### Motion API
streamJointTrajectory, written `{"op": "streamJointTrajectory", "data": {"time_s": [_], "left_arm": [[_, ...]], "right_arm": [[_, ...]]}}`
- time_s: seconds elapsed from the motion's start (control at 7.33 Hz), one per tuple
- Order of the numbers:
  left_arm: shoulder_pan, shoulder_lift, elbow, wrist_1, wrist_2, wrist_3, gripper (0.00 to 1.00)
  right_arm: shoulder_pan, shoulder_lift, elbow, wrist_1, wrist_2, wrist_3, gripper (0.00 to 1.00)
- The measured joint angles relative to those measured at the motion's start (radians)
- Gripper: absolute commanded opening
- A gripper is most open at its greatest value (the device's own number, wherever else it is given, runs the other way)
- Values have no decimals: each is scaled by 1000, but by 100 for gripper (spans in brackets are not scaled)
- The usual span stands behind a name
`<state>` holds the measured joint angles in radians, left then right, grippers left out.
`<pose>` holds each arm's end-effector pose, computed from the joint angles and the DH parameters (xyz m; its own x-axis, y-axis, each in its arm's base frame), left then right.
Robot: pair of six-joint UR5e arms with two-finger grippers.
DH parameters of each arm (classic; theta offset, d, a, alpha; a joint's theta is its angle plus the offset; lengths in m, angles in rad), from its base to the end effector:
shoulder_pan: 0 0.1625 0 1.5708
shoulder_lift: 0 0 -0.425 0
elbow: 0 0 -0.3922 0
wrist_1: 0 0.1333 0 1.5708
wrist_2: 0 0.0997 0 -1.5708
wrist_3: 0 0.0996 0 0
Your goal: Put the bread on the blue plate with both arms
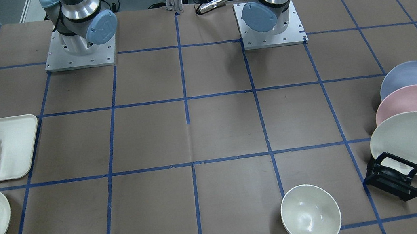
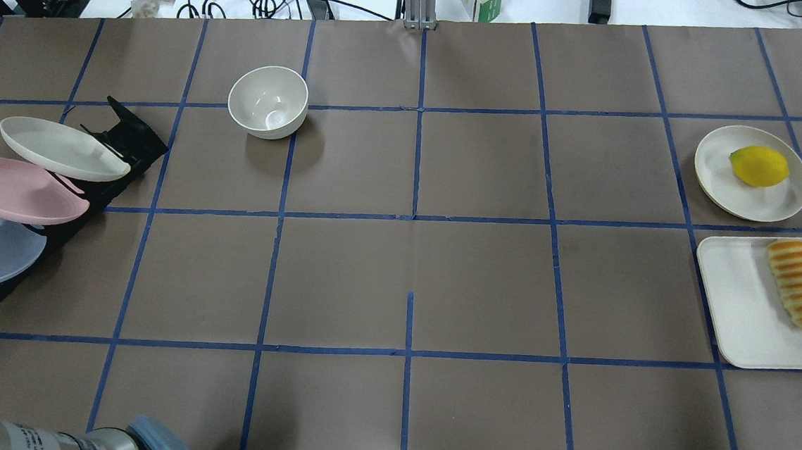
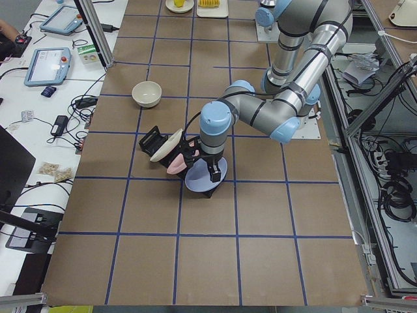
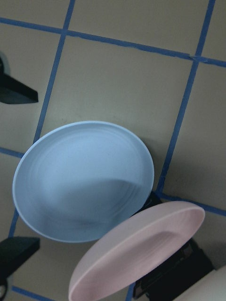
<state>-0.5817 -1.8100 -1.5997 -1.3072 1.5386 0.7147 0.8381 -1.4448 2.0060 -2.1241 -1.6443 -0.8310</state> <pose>0.4080 -0.4317 0.3715 -0.9623 -0.2707 0.0273 -0.2712 0.9624 -0.0177 -0.2303 -0.4443 0.2753 -0.9941 -0.0996 0.0437 -0.0970 0.9935 0.0596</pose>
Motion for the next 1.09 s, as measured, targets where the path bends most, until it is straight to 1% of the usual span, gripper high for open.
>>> {"op": "streamJointTrajectory", "data": {"time_s": [0.14,0.27,0.41,0.55,0.68,0.95,1.09], "left_arm": [[18,-36,-3,9,-16,9,100],[26,-69,-7,13,-23,11,100],[29,-103,-9,21,-26,11,100],[30,-135,-11,33,-28,11,100],[31,-161,-11,43,-29,12,100],[31,-190,-9,48,-31,13,99],[30,-201,-5,49,-32,14,78]], "right_arm": [[-2,15,1,-15,67,-12,100],[-5,26,2,-27,106,-23,100],[-7,35,3,-38,117,-27,100],[-8,51,2,-46,106,-28,100],[-8,70,0,-62,75,-27,100],[-8,96,0,-128,45,-29,100],[-8,104,1,-146,39,-27,100]]}}
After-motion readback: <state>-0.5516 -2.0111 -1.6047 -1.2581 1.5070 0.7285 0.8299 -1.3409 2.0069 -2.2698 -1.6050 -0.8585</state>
